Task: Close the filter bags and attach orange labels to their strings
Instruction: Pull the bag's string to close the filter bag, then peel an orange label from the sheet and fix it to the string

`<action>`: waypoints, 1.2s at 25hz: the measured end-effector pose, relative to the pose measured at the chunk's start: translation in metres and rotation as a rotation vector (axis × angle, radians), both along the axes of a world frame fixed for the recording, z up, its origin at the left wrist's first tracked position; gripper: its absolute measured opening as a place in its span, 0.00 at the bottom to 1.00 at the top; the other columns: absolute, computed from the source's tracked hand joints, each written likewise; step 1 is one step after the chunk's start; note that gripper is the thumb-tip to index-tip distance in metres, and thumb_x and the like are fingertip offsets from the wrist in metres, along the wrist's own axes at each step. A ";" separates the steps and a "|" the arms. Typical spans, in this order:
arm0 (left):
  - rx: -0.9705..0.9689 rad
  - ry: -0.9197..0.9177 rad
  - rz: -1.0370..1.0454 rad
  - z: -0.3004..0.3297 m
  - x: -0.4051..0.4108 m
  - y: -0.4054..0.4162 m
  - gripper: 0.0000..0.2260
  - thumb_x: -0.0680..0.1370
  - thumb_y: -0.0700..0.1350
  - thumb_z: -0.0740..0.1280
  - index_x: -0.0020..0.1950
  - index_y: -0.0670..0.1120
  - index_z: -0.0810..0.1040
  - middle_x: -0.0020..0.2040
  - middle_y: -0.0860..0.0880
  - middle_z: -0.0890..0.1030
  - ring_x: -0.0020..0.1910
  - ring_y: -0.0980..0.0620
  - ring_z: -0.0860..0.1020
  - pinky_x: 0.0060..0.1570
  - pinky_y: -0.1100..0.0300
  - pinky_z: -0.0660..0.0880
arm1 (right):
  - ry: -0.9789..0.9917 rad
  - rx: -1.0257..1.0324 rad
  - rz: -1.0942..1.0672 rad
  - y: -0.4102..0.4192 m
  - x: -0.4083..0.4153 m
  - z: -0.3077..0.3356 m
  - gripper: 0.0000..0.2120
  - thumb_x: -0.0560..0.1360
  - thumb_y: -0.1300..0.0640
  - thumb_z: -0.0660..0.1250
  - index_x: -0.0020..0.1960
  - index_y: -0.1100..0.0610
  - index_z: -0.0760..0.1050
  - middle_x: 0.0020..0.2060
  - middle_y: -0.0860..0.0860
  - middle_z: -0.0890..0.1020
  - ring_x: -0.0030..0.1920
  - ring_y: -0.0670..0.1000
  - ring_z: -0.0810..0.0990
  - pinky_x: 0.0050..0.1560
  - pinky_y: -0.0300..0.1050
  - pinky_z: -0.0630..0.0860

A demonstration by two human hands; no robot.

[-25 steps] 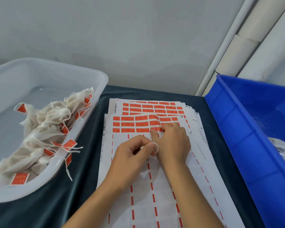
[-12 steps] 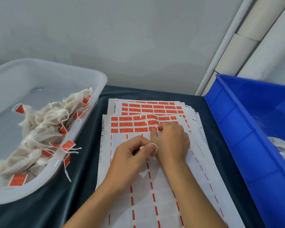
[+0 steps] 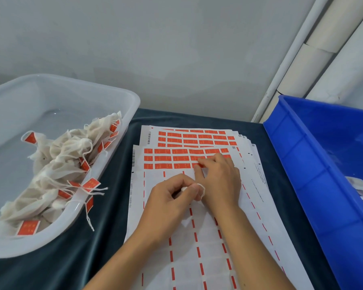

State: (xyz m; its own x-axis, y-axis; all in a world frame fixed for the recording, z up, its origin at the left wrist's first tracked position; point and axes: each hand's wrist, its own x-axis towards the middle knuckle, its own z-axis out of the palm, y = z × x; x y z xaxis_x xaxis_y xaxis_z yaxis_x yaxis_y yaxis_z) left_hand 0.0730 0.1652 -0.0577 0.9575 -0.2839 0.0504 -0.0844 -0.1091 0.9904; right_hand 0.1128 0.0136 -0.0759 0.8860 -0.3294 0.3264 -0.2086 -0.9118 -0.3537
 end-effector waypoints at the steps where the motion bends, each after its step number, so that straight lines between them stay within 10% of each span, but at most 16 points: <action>1: 0.005 0.000 -0.001 0.000 0.000 0.000 0.10 0.78 0.57 0.64 0.46 0.57 0.85 0.44 0.56 0.85 0.48 0.55 0.83 0.45 0.68 0.78 | 0.004 -0.004 -0.001 0.000 0.000 0.001 0.20 0.81 0.38 0.63 0.68 0.44 0.80 0.63 0.44 0.81 0.59 0.47 0.76 0.59 0.41 0.73; 16: 0.067 0.054 0.008 0.002 0.001 0.001 0.10 0.84 0.51 0.66 0.45 0.58 0.84 0.44 0.57 0.85 0.44 0.57 0.81 0.46 0.64 0.77 | 0.058 0.457 0.001 -0.026 0.017 0.013 0.08 0.76 0.45 0.75 0.52 0.46 0.87 0.53 0.41 0.84 0.43 0.41 0.79 0.44 0.33 0.73; 30: 0.031 0.000 0.006 0.001 0.000 0.001 0.10 0.83 0.49 0.66 0.45 0.57 0.84 0.43 0.55 0.85 0.44 0.55 0.82 0.46 0.63 0.77 | -0.079 0.171 -0.134 0.005 0.004 0.003 0.13 0.76 0.41 0.74 0.55 0.47 0.86 0.55 0.44 0.84 0.51 0.44 0.71 0.49 0.41 0.75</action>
State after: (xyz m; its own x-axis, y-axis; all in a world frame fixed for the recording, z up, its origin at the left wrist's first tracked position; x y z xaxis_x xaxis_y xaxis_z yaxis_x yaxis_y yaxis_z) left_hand 0.0732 0.1664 -0.0568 0.9591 -0.2800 0.0412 -0.0834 -0.1405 0.9866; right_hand 0.1172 0.0191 -0.0726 0.8046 -0.4989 0.3221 -0.2893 -0.8030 -0.5211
